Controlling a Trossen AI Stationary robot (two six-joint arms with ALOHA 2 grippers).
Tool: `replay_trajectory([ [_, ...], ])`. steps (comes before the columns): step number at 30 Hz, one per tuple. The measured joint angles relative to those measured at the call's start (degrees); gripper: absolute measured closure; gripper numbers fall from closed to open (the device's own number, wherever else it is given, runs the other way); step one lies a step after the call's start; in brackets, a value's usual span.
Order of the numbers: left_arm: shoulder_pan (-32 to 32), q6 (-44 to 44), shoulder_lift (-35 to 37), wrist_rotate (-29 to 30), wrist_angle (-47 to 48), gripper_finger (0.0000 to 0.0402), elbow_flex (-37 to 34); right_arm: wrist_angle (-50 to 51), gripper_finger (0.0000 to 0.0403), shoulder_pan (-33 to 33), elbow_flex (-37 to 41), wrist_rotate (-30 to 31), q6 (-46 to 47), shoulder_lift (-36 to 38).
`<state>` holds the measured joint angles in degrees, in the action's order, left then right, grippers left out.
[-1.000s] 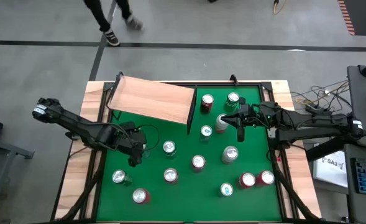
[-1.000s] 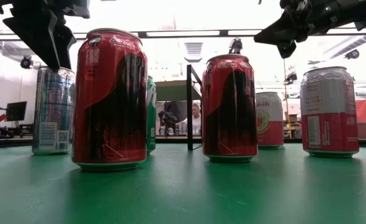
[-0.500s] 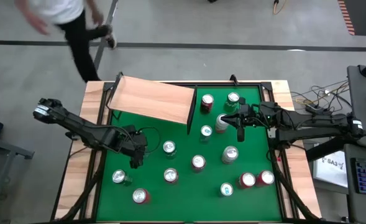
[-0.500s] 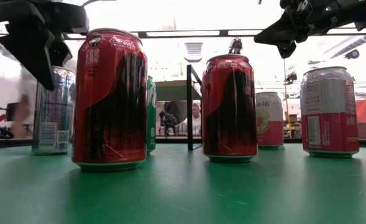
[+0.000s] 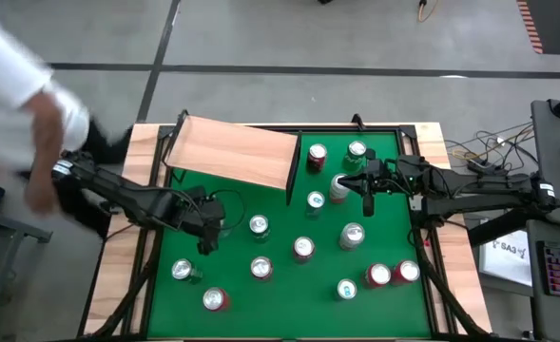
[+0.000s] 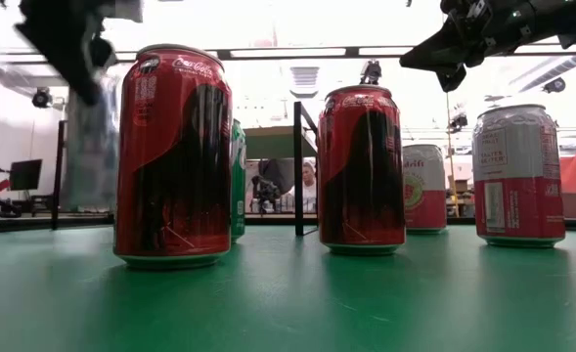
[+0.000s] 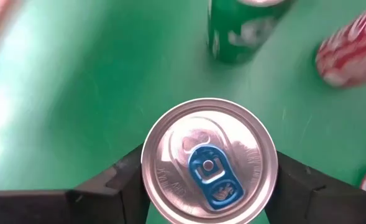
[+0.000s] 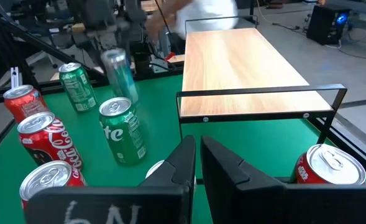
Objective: Place canned beverage on shelf
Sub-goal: Put the blue/white soda can on the shelf
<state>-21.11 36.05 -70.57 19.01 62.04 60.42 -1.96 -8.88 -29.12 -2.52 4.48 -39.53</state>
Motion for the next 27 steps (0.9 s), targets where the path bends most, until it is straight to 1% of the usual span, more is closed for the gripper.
replay_trajectory([
  [4, 1.7, -1.6, 0.0, 5.0, 3.7, 0.0186, 7.3, -0.1, 0.0385, 0.0, -0.3, 0.0, 0.8, 0.0],
  [8, 6.2, -4.6, 0.0, 10.4, 7.0, 0.0186, 15.2, 0.0, 0.0385, 0.0, -0.3, 0.0, 0.9, 0.0],
  [13, 14.6, -11.2, 0.0, 10.8, 7.5, 0.0186, 24.1, 0.0, 0.0385, 0.0, -0.3, -0.5, 1.1, 0.0],
  [17, 22.9, -15.9, 0.0, 7.0, 7.6, 0.0186, 29.5, 0.0, 0.0385, 0.0, -0.3, -0.5, 1.0, 0.0],
  [20, 29.2, -18.0, 0.0, 3.5, 7.6, 0.0186, 32.1, 0.0, 0.0385, 0.0, -0.3, -0.5, 0.6, 0.0],
  [24, 37.2, -18.8, 0.0, -2.5, 8.4, 0.0186, 33.3, 0.0, 0.0385, 0.0, -0.3, -0.5, -0.2, 0.0],
  [27, 41.8, -18.8, -0.2, -5.2, 9.8, 0.0186, 33.4, 0.0, 0.0385, 0.0, -0.3, -0.5, -1.0, 0.0],
])
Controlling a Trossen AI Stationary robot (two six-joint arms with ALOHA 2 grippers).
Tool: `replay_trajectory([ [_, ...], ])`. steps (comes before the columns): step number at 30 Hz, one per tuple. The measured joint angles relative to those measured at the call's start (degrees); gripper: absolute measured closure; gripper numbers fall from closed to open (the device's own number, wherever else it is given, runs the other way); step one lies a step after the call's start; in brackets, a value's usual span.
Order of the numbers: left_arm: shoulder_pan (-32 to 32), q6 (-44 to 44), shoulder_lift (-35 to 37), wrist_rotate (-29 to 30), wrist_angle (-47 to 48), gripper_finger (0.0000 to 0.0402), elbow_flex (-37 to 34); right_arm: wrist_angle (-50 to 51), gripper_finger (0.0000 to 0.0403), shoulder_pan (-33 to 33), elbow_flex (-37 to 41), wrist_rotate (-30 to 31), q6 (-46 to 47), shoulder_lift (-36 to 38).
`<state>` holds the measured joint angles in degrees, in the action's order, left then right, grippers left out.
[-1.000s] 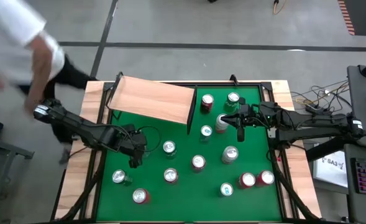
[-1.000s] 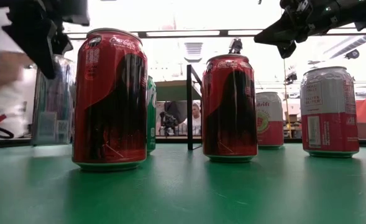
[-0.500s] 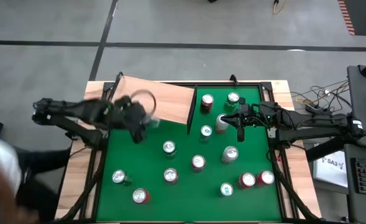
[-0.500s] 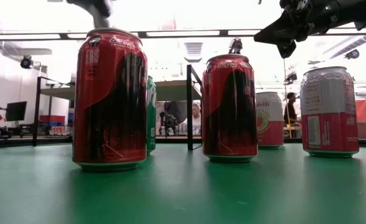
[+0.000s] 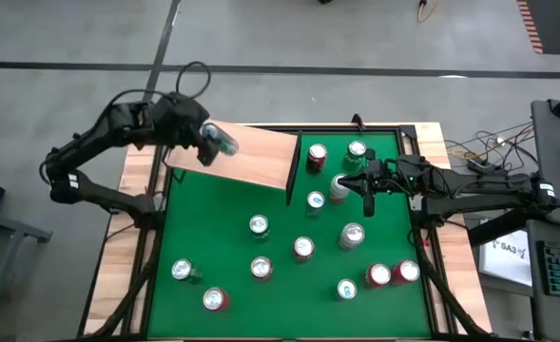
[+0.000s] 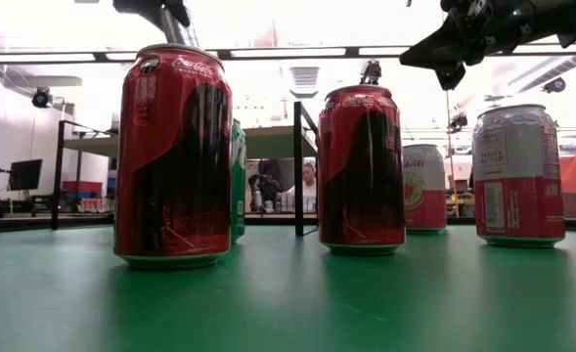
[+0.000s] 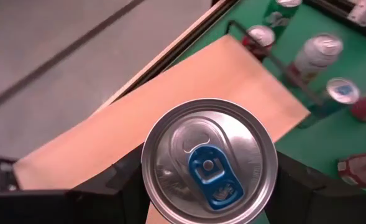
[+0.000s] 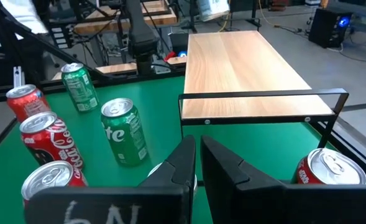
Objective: Place canned beverage on shelf
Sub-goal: Put the blue/white soda can on the shelf
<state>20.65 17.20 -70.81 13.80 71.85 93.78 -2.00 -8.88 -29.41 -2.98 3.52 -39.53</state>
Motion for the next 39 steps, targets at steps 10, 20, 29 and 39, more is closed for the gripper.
replay_trajectory([
  [10, 3.6, -0.5, -7.4, -0.9, 9.0, 0.0186, 3.0, 0.0, 0.0385, 0.0, 0.0, 0.0, -0.6, 0.0],
  [20, 3.6, -2.6, -13.9, 2.7, 14.6, 0.0186, 10.0, 0.0, 0.0385, 0.0, -0.1, 0.0, -0.6, 0.0],
  [29, 3.6, -2.3, -14.1, 2.6, 15.4, 0.0186, 10.3, 0.0, 0.0385, 0.0, -0.1, 0.0, -0.6, 0.0],
  [39, 3.6, -1.1, -13.9, 2.6, 15.6, 0.0186, 9.0, 0.1, 0.0385, 0.0, -0.1, 0.0, -0.6, 0.0],
])
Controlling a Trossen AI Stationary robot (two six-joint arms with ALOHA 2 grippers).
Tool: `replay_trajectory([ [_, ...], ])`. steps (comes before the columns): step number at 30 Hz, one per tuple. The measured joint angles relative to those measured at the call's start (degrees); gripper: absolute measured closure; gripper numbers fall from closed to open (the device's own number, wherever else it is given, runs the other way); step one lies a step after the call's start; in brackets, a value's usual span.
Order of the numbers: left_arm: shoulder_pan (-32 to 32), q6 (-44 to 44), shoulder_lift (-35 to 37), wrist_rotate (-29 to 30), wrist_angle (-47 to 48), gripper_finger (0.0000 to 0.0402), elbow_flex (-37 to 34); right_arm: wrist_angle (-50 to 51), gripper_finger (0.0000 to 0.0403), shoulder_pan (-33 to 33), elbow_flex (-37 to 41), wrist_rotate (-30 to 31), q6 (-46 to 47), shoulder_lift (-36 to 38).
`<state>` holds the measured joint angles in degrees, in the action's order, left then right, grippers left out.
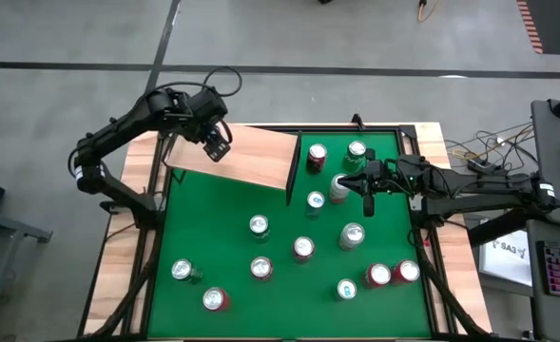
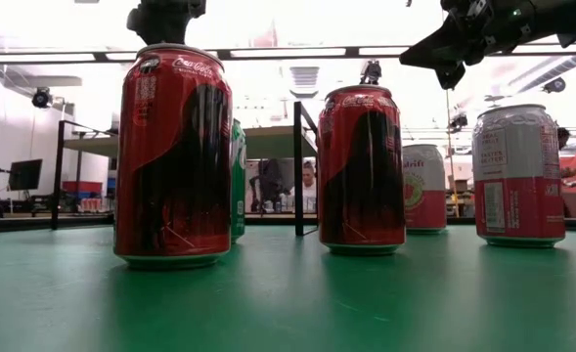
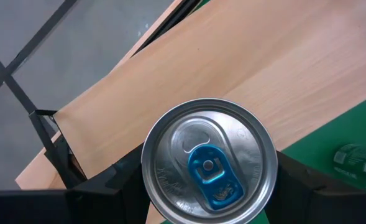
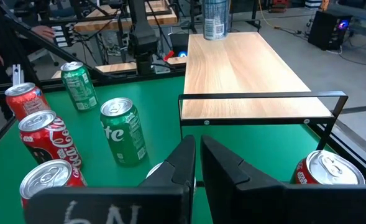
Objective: Place canned beverage on shelf
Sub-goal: Put the blue/white soda can on the shelf
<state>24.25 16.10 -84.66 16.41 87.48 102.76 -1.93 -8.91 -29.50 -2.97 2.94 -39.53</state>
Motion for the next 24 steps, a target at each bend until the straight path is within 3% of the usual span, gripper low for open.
replay_trajectory([
  [24, -0.1, 1.1, 2.9, 1.1, -4.5, 0.0186, -4.6, 0.0, 0.0385, 0.0, 0.0, 0.0, 0.0, 0.0],
])
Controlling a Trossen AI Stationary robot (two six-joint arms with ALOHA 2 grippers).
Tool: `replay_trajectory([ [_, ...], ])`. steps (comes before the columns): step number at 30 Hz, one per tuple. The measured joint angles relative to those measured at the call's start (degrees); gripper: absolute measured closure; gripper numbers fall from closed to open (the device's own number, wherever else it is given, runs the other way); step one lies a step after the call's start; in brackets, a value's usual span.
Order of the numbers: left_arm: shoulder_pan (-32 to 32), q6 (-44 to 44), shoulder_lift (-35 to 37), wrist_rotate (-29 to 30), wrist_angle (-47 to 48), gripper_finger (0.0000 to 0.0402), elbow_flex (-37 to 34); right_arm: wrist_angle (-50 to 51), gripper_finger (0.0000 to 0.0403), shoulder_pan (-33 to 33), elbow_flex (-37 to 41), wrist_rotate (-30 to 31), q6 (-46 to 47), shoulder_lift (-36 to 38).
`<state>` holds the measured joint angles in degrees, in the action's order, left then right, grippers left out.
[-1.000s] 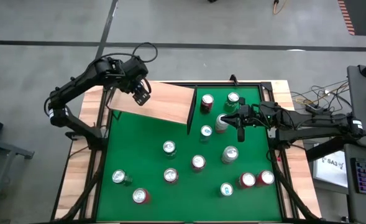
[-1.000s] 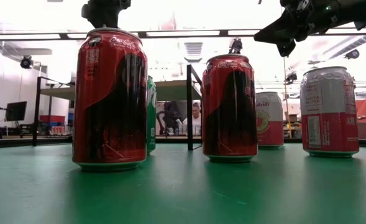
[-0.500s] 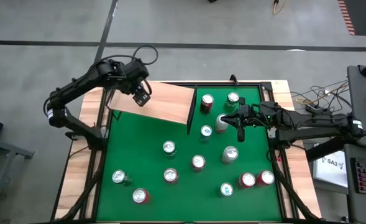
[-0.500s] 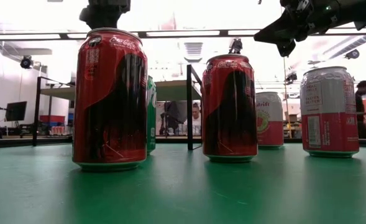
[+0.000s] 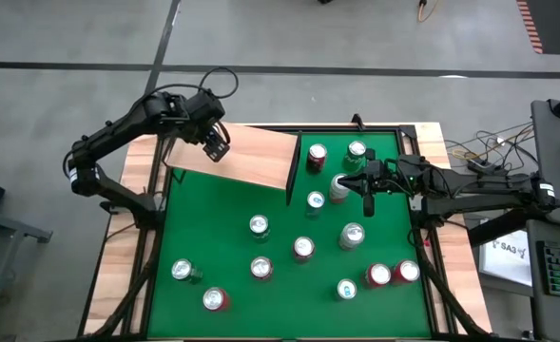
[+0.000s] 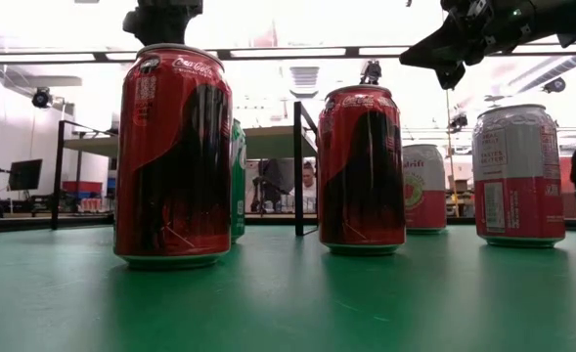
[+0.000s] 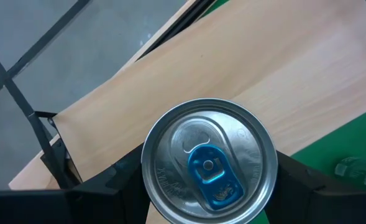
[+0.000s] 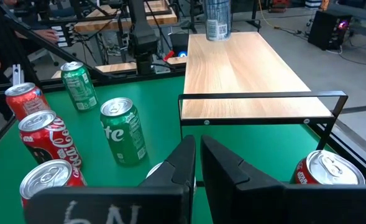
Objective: Place canned beverage on shelf
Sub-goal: Put the blue/white soda can on the shelf
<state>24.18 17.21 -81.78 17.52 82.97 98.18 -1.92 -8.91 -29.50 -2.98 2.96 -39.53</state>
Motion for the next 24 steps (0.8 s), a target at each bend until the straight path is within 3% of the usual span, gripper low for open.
replay_trajectory([
  [12, 0.0, 0.5, 2.4, 0.0, -3.8, 0.0186, -7.6, 0.0, 0.0385, 0.0, 0.0, 0.0, 0.0, 0.0],
  [24, 0.0, 1.1, 4.5, 0.0, -5.8, 0.0186, -10.3, 0.0, 0.0385, 0.0, 0.0, 0.0, 0.4, 0.0],
])
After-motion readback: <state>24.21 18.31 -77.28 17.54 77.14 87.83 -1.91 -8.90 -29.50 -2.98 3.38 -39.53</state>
